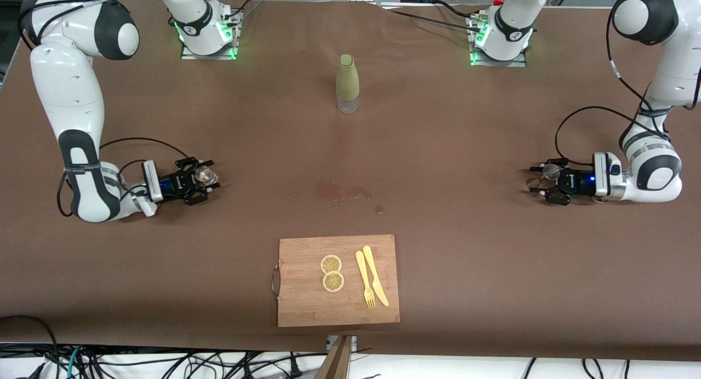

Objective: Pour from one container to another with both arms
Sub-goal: 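Lower the glass with the right gripper while the left gripper lowers the jigger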

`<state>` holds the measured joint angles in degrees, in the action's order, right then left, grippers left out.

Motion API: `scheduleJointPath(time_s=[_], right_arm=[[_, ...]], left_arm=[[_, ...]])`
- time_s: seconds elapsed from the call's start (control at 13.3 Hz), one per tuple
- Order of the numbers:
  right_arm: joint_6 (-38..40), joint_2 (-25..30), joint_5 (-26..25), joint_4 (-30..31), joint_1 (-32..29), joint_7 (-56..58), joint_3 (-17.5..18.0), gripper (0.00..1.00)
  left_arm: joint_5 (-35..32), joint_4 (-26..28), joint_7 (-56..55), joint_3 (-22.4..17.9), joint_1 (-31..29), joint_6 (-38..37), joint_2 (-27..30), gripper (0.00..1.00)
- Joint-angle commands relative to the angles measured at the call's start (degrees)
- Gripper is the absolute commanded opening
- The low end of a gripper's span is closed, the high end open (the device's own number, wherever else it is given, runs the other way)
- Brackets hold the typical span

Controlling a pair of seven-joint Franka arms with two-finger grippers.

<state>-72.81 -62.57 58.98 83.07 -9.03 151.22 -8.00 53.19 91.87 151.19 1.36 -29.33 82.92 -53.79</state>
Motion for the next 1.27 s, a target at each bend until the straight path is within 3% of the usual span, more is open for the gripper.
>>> scheduleJointPath(time_s=[0.0, 0.3, 0.6, 1.05, 1.2], right_arm=[[0.73, 1.14, -2.46, -0.1, -0.2, -1.98, -2.63, 1.0], [0.91, 3.42, -7.29, -1.94, 0.15, -6.37, -7.02, 1.0], [1.0, 6.14, -12.12, -3.97, 0.5, -14.09, -11.07, 1.0], [1.26, 15.09, -21.16, -4.67, 0.77, -28.58, -11.25, 1.0], [2.75, 19.66, -26.44, -4.76, 1.03, -34.83, -10.73, 1.0]], left_arm=[[-2.29, -1.52, 1.3, -0.04, -0.81, -1.53, -0.62, 1.0], [-5.72, -2.39, 1.22, -1.7, -2.05, -0.74, 1.57, 1.0], [-13.01, -3.1, 0.6, -1.88, -1.96, 8.64, 8.59, 1.0], [-16.61, 0.5, 0.43, -1.71, -0.3, 24.99, 21.51, 1.0], [-22.83, 1.73, -7.51, -1.8, 2.78, 27.11, 27.92, 1.0]])
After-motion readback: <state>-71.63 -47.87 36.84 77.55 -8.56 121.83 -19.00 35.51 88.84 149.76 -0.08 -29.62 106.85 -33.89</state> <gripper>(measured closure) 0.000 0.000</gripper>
